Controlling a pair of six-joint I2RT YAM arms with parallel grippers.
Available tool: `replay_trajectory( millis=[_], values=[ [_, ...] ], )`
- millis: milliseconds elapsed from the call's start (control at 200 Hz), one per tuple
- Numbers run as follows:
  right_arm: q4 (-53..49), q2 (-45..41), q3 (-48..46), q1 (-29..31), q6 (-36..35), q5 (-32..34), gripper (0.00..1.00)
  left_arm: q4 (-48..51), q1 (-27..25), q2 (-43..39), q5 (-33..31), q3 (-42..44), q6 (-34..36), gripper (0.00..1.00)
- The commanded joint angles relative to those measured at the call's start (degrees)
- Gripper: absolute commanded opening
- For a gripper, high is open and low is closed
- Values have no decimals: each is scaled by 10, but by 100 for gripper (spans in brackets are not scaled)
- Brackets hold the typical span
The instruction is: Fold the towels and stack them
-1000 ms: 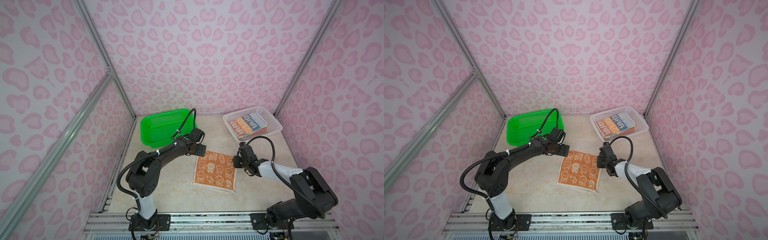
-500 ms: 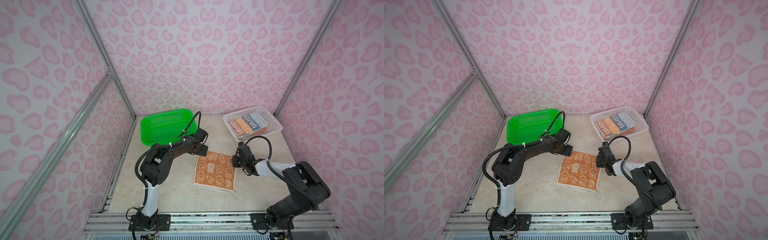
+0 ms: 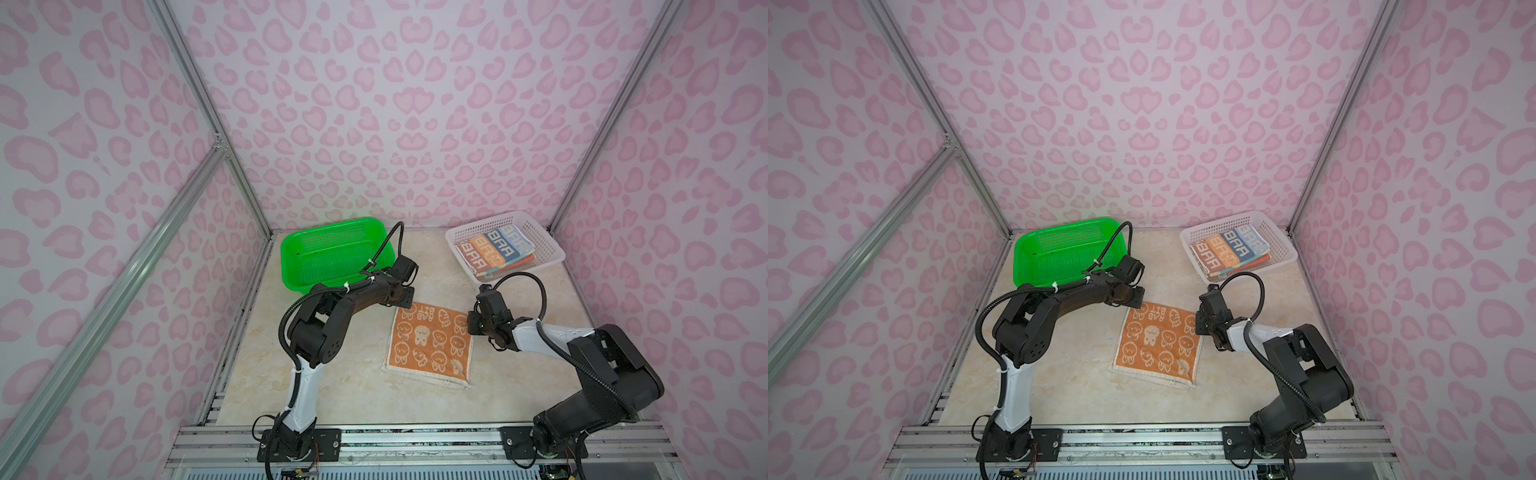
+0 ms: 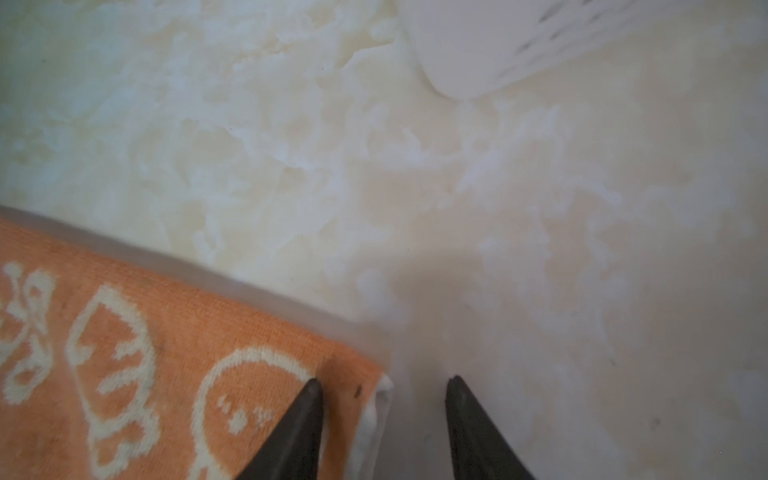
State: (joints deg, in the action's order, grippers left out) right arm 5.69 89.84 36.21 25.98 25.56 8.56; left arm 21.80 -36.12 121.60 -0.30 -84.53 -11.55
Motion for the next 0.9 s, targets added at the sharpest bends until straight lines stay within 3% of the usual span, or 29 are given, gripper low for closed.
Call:
replay_trajectory(
  millis=[0, 150, 180, 385, 470, 580, 625, 690, 760, 810, 895],
  values=[
    [0, 19, -1, 1, -4, -22, 49, 15, 0, 13, 35, 1, -6, 47],
    [12, 42, 4, 0, -4, -38, 42, 13, 1, 17, 52, 7, -8, 37],
    [12, 43, 4, 0, -4, -41, 39, 13, 0, 18, 56, 8, -8, 31],
    [7, 32, -7, 3, -2, -46, 21, 12, -1, 15, 76, 27, -10, 20],
    [7, 24, -12, 3, -2, -50, 14, 12, -1, 14, 83, 32, -13, 10],
    [4, 18, -16, 4, -3, -53, 8, 13, -1, 7, 84, 40, -16, 8],
    [4, 18, -17, 3, -4, -52, 6, 12, -1, 4, 81, 42, -17, 10],
    [5, 19, -17, 4, -5, -51, 4, 14, -1, -1, 74, 42, -16, 27],
    [4, 19, -17, 4, -7, -49, 1, 17, 0, -9, 65, 39, -15, 35],
    [3, 18, -17, 4, -9, -48, 0, 23, 0, -15, 53, 36, -18, 47],
    [1, 17, -16, 4, -13, -46, 0, 36, -1, -29, 33, 26, -24, 53]
  ],
)
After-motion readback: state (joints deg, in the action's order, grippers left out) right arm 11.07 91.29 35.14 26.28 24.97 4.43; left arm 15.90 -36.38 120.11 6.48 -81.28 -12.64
